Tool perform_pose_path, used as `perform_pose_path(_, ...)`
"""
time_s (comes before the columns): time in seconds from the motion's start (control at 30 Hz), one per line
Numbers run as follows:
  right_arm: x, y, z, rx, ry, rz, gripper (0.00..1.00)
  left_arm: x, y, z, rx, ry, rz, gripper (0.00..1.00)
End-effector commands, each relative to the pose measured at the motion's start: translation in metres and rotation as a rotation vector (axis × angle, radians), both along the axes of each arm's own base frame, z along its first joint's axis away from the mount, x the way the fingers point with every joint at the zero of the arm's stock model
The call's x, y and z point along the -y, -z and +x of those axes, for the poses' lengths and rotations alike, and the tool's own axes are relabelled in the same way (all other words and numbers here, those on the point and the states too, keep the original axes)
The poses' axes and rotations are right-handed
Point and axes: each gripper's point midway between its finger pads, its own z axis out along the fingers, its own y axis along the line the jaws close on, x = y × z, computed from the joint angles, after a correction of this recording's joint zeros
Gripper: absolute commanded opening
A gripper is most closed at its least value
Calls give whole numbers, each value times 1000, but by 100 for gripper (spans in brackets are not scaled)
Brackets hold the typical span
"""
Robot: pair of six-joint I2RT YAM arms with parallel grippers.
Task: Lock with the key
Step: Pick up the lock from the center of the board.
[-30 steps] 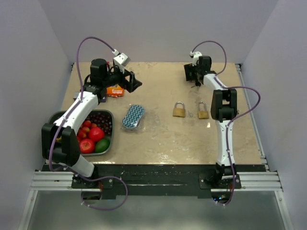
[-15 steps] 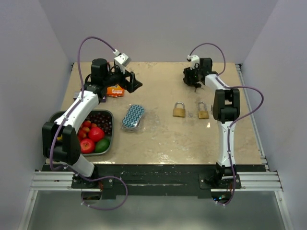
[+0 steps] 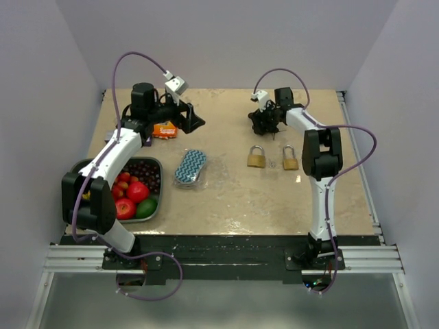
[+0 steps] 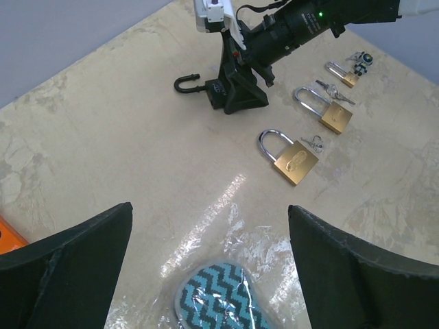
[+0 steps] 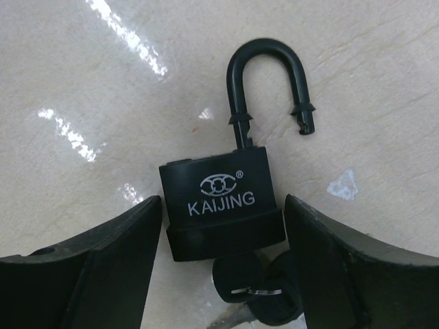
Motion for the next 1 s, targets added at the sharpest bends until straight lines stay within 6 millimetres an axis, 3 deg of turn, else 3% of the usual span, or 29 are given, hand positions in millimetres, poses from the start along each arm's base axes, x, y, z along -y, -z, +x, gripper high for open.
perform_pose_path(0.0,1,-1,-8,-1,-35,-70,78,2,-14,4,-8,15,-31,99)
perform_pose_path(0.1,-7,1,-10,1,-77,-101,83,3,-13,3,-36,8,-48,100)
perform_pose_path(0.2,-15,5,-15,-15,-136,-107,79,3,-14,1,-21,17,-42,99)
perform_pose_path(0.33,-17,9,-15,-44,-140,-111,62,-1,-15,2,-21,-4,-36,99)
perform_pose_path(0.4,-14,14,-16,-72,-137,-118,60,-1,-22,0,-32,20,-71,99)
perform_pose_path(0.5,-15,14,-18,-89,-141,-98,47,0,-35,-4,-18,67,-122,100)
perform_pose_path(0.57,-16,13,-19,-95,-138,-84,33,1,-37,-4,-14,76,-132,99)
perform_pose_path(0.6,-17,9,-18,-93,-141,-75,27,0,-37,-4,-13,83,-131,99)
perform_pose_path(0.63,-20,5,-17,-90,-136,-63,10,-2,-36,-3,-9,80,-128,100)
perform_pose_path(0.67,-20,1,-15,-85,-127,-58,0,-3,-41,1,25,75,-129,99)
perform_pose_path(0.8,-23,-35,-6,-19,-98,-26,0,-24,-45,9,30,28,-174,99)
perform_pose_path(0.83,-25,-57,-4,14,-92,-9,0,-26,-49,10,53,44,-201,99)
perform_pose_path(0.97,-34,-111,-8,82,-106,53,0,-40,-57,11,52,67,-293,100)
